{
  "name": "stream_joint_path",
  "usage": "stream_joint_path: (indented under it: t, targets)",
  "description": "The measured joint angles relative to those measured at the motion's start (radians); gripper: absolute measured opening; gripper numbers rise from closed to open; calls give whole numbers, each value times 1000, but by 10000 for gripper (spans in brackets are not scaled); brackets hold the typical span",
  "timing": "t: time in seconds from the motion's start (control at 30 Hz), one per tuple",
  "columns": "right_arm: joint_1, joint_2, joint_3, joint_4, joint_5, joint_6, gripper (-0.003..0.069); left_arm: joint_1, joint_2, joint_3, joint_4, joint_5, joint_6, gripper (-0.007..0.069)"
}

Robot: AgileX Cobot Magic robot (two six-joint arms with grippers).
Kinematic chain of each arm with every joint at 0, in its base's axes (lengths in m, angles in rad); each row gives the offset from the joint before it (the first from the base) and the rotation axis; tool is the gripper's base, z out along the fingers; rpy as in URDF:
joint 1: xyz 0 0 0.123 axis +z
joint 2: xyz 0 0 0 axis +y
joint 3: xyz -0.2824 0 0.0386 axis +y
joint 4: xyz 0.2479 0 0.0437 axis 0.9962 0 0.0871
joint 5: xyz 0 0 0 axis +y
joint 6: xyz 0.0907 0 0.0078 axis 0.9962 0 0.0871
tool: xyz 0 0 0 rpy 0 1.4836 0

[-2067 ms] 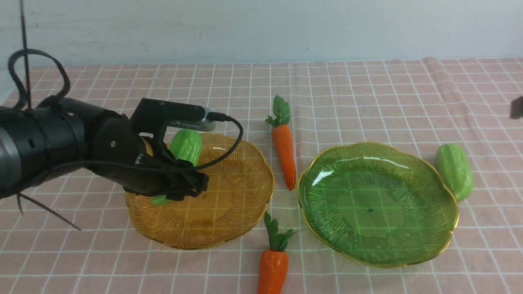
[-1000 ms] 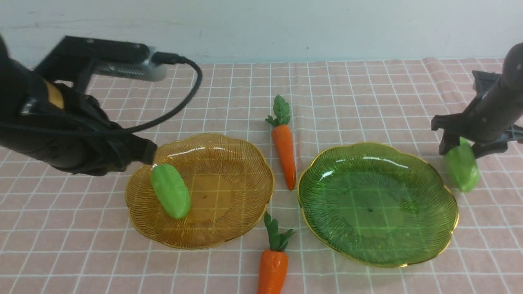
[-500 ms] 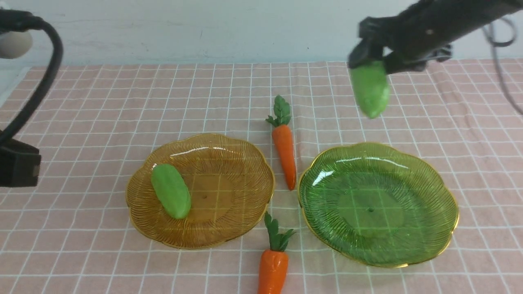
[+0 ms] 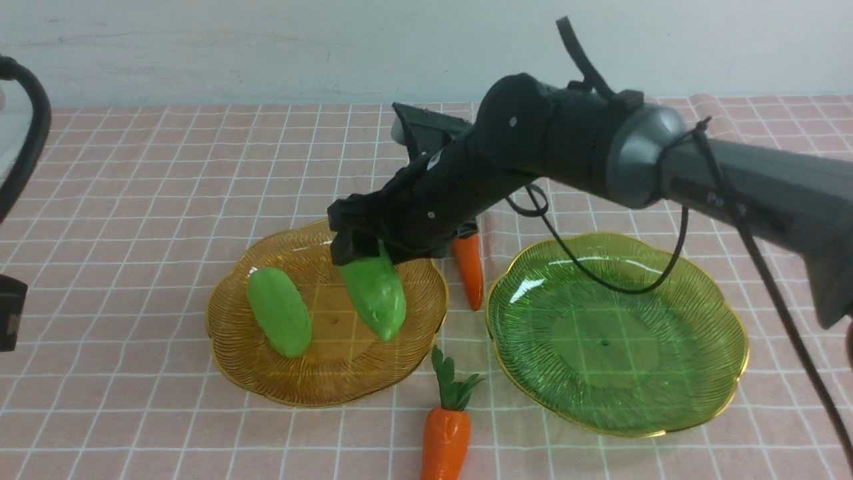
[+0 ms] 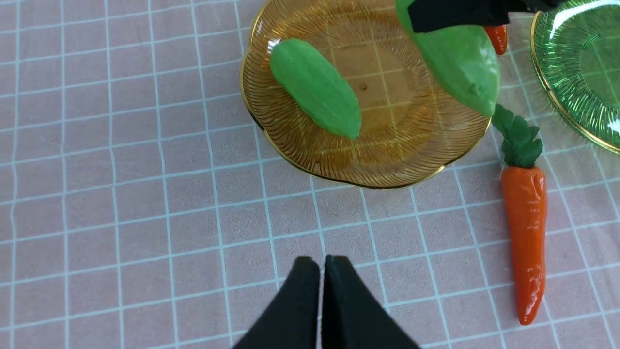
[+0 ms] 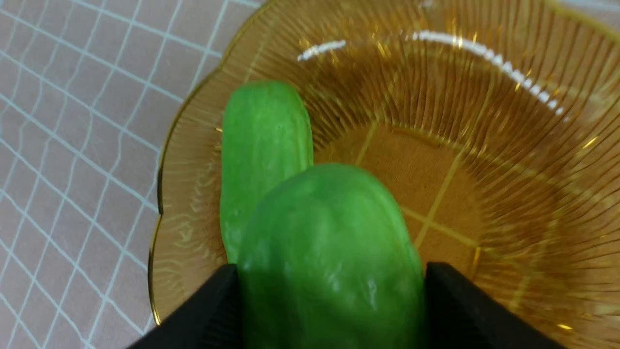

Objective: Put different types of vegetables on the plate.

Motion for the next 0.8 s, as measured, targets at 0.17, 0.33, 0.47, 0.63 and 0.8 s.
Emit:
stream_joint_path:
  t: [0.17, 0.33, 0.47, 0.63, 0.8]
  targets:
    - [9, 15, 0, 7, 10, 1, 505, 0, 0, 0, 0, 3, 0, -3]
    - [9, -4, 0, -16, 84, 1, 582, 0, 0, 0, -12, 7, 0, -3]
    - [8, -50, -19, -66, 187, 6, 577, 0, 0, 0, -16, 7, 1, -3]
    - [12, -189, -112, -283, 416, 148, 496, 0, -1, 2, -19, 8, 3, -3]
    - [122, -368, 27, -384, 427, 224, 473, 0, -25, 68, -40, 7, 3, -3]
